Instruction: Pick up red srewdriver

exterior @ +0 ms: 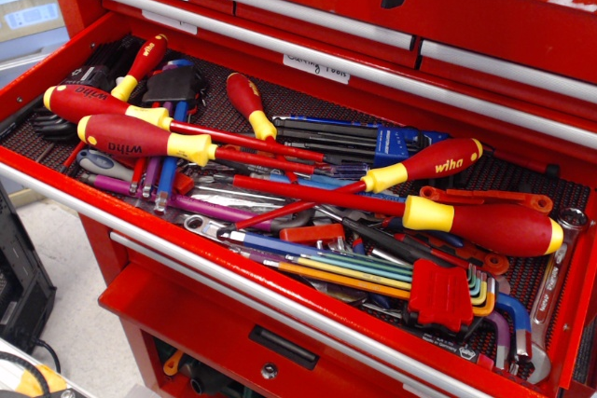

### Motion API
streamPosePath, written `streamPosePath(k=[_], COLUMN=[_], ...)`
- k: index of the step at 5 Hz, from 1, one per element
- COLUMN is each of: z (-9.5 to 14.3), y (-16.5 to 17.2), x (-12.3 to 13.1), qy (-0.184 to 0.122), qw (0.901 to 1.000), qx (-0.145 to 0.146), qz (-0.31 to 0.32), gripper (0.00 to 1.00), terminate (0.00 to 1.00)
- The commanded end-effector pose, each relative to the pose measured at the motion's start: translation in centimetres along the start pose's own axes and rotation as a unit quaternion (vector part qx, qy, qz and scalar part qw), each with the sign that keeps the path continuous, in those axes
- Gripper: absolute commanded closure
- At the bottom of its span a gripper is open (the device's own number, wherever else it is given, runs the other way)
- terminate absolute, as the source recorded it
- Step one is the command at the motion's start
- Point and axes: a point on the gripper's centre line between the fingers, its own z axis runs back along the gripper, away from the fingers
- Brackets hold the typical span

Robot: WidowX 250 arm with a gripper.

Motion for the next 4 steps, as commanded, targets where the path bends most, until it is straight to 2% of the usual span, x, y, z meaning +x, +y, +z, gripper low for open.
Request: streamPosePath(k=[1, 2, 3, 4], z=[0.0, 0.3, -0.6, -2.0], y=[0.0, -3.5, -6.1, -7.8], x=[0.0, 0.2, -0.3, -1.1], qy=[0.000, 0.001, 0.005, -0.012], qw=[1.0000, 0.9920, 0.9758, 0.9475], qx=[0.000, -0.007, -0.008, -0.003], qz=[0.000, -0.126, -0.219, -0.319], gripper=[0.00, 0.00, 0.00, 0.00], terminate=[0.00, 0.00, 0.00, 0.00])
